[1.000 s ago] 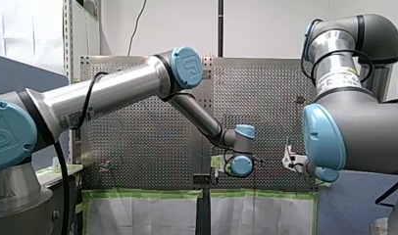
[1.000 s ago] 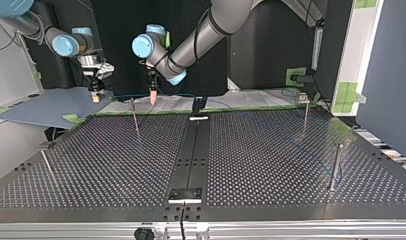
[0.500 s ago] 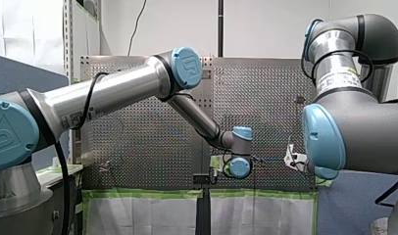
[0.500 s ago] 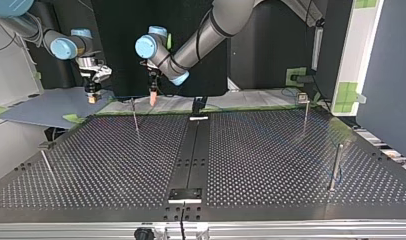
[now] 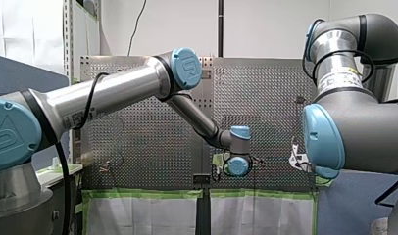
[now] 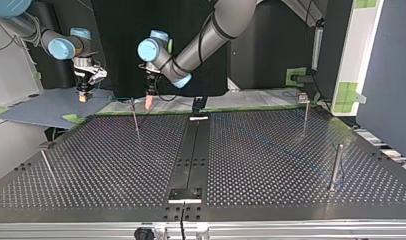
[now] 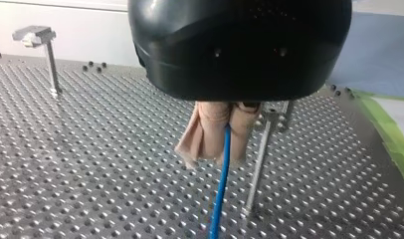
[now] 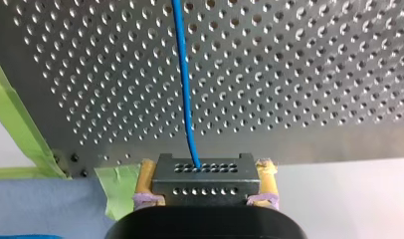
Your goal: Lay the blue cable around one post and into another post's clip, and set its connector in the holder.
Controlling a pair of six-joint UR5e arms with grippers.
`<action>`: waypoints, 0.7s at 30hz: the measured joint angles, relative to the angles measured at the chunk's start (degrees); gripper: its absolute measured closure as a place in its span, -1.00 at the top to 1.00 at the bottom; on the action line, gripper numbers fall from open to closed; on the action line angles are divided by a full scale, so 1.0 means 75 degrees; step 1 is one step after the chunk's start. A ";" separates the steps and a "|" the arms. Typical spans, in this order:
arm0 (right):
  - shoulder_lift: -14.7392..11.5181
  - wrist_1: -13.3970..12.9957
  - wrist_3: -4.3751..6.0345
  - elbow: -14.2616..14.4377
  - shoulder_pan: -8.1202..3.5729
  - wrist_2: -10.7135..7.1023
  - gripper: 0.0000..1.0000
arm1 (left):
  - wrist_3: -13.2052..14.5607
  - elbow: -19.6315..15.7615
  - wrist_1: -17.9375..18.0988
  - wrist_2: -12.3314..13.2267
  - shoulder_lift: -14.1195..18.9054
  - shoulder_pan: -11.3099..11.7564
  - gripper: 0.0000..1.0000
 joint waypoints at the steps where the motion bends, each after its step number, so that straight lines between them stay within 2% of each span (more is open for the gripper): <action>1: 0.0000 -0.0013 -0.0015 0.0000 0.0013 0.0068 -0.97 | 0.0004 -0.0038 -0.0016 0.0013 0.0001 0.0009 -1.00; 5: 0.0001 -0.0044 -0.0047 0.0000 0.0047 0.0274 -0.97 | 0.0031 -0.0274 0.0095 0.0082 0.0001 -0.0021 -1.00; 11: 0.0001 0.0012 -0.0114 0.0000 0.0091 0.0314 -0.97 | 0.0001 -0.0580 0.0428 0.0060 0.0001 -0.0003 -1.00; 14: 0.0002 -0.0001 -0.0155 0.0000 0.0121 0.0248 -0.97 | -0.0013 -0.0624 0.0536 0.0044 -0.0010 0.0028 -1.00; 19: 0.0001 -0.0137 -0.0191 -0.0001 0.0183 -0.0009 -0.97 | -0.0022 -0.0643 0.0608 0.0013 -0.0037 0.0050 -1.00; 21: 0.0001 -0.0194 -0.0248 0.0000 0.0209 -0.0123 -0.97 | -0.0030 -0.0646 0.0632 0.0016 -0.0046 0.0058 -1.00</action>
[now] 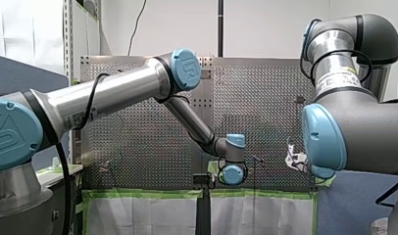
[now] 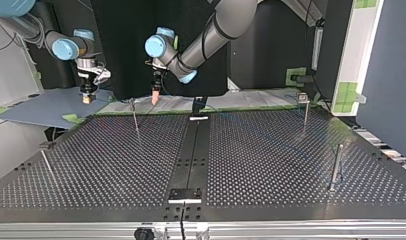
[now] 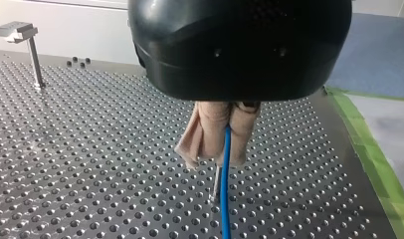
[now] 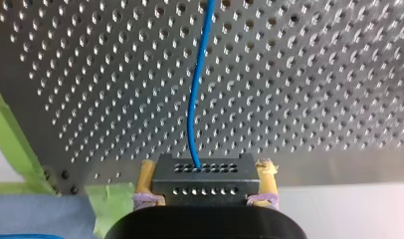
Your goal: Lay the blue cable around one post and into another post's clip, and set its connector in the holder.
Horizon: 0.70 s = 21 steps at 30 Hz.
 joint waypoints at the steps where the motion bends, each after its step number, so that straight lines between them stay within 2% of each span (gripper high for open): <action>1: 0.0000 -0.0024 -0.0037 -0.0001 0.0013 -0.0055 -0.97 | -0.0008 0.0003 0.0016 0.0010 -0.0014 0.0004 -1.00; 5: 0.0007 -0.0142 -0.0146 -0.0001 0.0075 -0.0291 -0.97 | -0.0080 0.0047 0.0064 0.0113 -0.0140 0.0034 -1.00; 9: 0.0012 -0.0179 -0.0144 0.0000 0.0086 -0.0451 -0.97 | -0.0120 0.0061 0.0074 0.0132 -0.0211 0.0049 -1.00; 13: 0.0020 -0.0176 -0.0007 0.0001 0.0032 -0.0372 -0.97 | -0.0130 0.0062 0.0082 0.0147 -0.0229 0.0053 -1.00; 16: 0.0027 -0.0158 0.0096 0.0001 -0.0019 -0.0224 -0.97 | -0.0146 0.0060 0.0095 0.0161 -0.0230 0.0076 -1.00; 21: 0.0044 -0.0126 0.0151 0.0001 -0.0091 0.0014 -0.97 | -0.0150 0.0060 0.0102 0.0168 -0.0232 0.0150 -1.00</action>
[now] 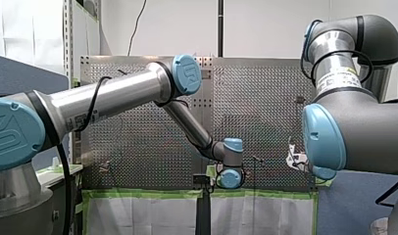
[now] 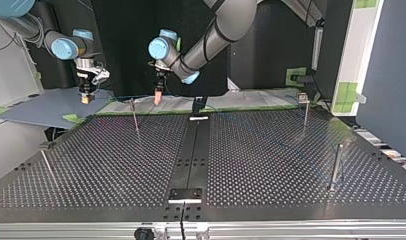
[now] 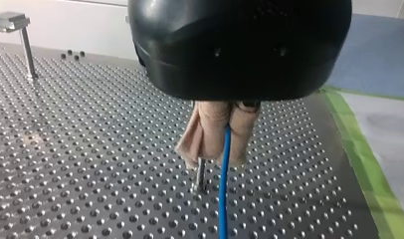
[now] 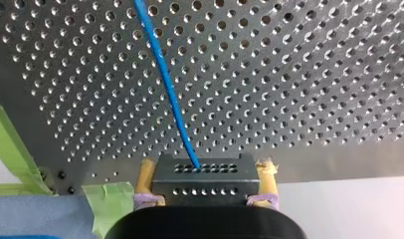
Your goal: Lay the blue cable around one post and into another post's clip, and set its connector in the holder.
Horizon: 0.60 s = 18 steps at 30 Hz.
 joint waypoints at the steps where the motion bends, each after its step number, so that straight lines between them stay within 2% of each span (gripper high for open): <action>1: 0.0003 0.0003 0.0001 0.0000 -0.0011 0.0018 -0.97 | 0.0005 -0.0002 -0.0001 -0.0004 -0.0005 0.0019 -1.00; 11: 0.0025 0.0021 -0.0049 0.0000 -0.0039 0.0057 -0.97 | 0.0099 -0.0256 0.0230 0.0207 -0.0114 0.0369 -1.00; 18: 0.0037 -0.0010 -0.0056 0.0000 -0.0041 0.0030 -0.97 | 0.0099 -0.0256 0.0332 0.0348 -0.0115 0.0488 -1.00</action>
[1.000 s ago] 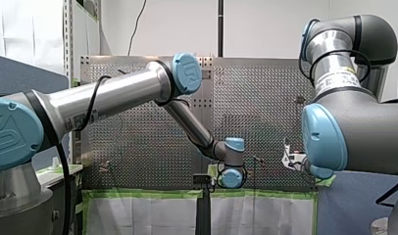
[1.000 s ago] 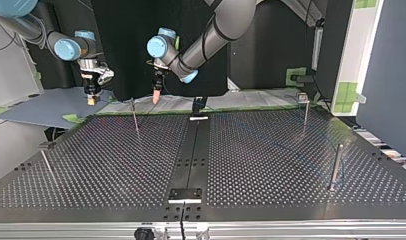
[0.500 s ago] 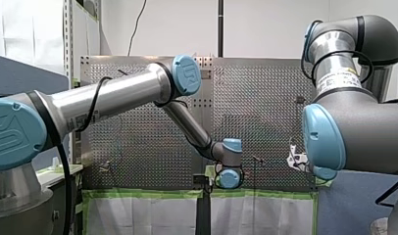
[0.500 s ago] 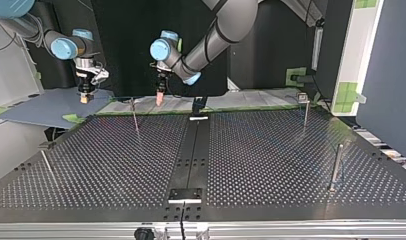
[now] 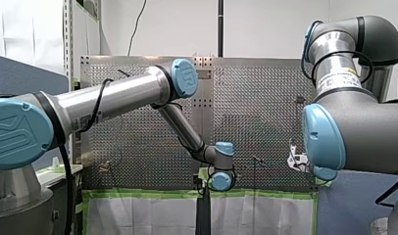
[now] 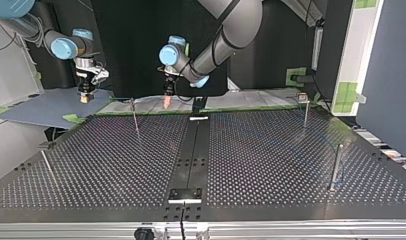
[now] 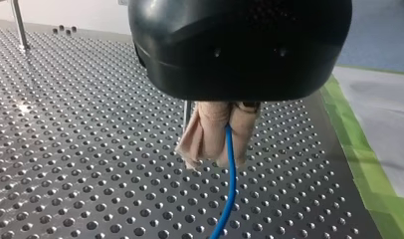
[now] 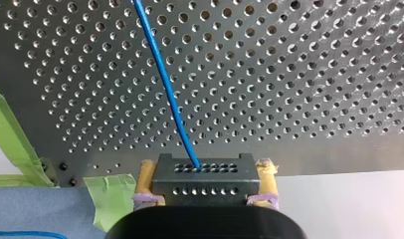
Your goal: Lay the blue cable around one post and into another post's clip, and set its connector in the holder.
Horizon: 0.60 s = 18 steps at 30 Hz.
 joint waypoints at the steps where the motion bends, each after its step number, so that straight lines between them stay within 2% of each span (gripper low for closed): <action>1: 0.0000 -0.0008 0.0005 0.0000 -0.0002 -0.0002 -0.97 | 0.0000 0.0007 0.0001 0.0018 -0.0001 0.0005 -1.00; 18: 0.0021 -0.0102 0.0197 -0.0242 -0.0038 0.0037 -0.97 | -0.0014 0.0323 -0.0005 0.0150 -0.0002 0.0260 -1.00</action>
